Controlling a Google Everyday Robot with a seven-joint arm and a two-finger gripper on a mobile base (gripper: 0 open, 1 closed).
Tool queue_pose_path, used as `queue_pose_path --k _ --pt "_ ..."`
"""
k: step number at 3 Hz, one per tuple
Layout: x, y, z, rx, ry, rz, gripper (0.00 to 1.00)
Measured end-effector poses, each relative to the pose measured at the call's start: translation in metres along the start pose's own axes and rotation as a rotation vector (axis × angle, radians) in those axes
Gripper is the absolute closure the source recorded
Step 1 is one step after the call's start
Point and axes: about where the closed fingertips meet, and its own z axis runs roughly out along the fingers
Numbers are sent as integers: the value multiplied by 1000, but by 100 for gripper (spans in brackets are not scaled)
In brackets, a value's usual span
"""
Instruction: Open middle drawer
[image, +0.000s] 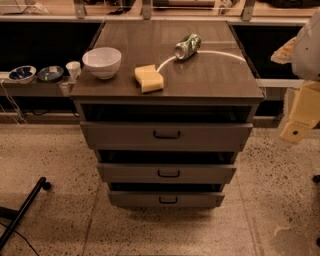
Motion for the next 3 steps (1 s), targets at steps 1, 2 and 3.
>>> queue_pose_path --k 1,2,3 --pt "0 0 0 0 0 0 0" --pt "2 -3 11 33 32 30 0" --pt "14 6 84 -31 -1 41 0"
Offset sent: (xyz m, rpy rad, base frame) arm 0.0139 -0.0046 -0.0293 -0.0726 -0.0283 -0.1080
